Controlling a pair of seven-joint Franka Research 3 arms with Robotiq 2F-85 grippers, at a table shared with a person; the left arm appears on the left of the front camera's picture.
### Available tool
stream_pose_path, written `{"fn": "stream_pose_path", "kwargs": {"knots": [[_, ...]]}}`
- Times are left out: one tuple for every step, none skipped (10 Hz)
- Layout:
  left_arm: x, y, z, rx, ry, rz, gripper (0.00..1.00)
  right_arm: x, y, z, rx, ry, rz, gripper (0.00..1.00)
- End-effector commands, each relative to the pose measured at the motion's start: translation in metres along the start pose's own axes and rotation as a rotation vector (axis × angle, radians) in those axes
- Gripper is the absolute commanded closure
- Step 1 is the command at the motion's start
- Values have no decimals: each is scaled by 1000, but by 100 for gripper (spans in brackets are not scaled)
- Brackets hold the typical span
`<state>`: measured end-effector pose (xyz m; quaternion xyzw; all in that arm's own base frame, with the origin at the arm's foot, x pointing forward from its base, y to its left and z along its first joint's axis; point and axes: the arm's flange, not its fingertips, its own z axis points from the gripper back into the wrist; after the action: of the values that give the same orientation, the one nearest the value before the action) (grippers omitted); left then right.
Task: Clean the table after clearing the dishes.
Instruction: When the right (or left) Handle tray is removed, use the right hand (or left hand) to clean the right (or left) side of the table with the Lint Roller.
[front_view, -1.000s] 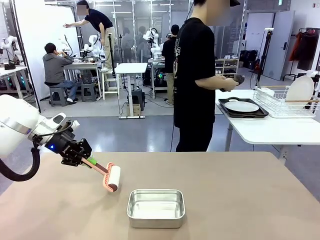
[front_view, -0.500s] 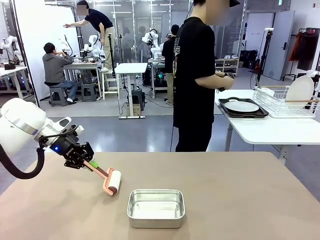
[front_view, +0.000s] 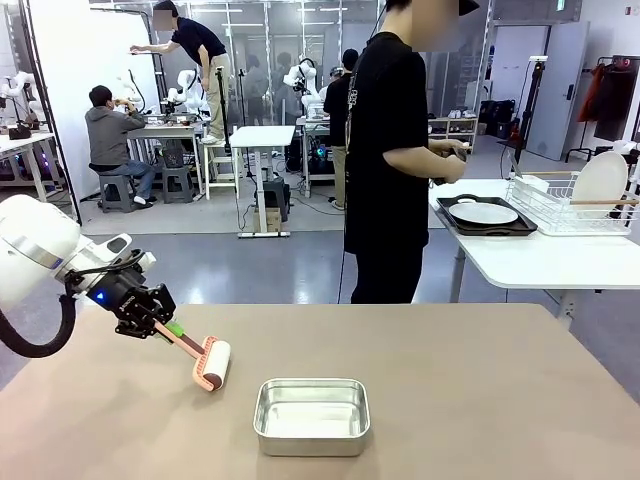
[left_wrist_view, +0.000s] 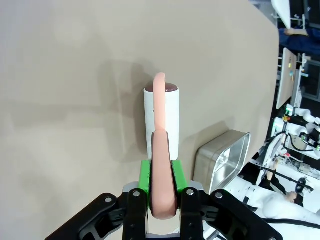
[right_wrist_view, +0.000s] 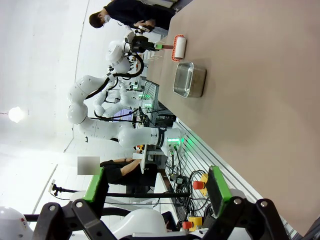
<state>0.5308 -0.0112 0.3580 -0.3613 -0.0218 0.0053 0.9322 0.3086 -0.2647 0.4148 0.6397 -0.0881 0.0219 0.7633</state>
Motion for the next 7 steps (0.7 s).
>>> {"fn": "stream_pose_path", "kwargs": {"knots": [[-16,30,-1,119,11,-2,79,-1,4,0,-2,-1,2,0],[-20,37,7,146,7,-4,79,-1,4,0,-2,-1,2,0],[-25,46,17,168,-3,0,79,-1,4,0,-2,-1,2,0],[-29,55,29,195,-14,1,79,-1,4,0,-2,-1,2,0],[-33,63,40,241,-18,9,79,-1,4,0,-2,-1,2,0],[-36,69,51,283,-22,18,79,-1,4,0,-2,-1,2,0],[-39,75,58,331,-19,30,79,-1,4,0,-2,-1,2,0]]}}
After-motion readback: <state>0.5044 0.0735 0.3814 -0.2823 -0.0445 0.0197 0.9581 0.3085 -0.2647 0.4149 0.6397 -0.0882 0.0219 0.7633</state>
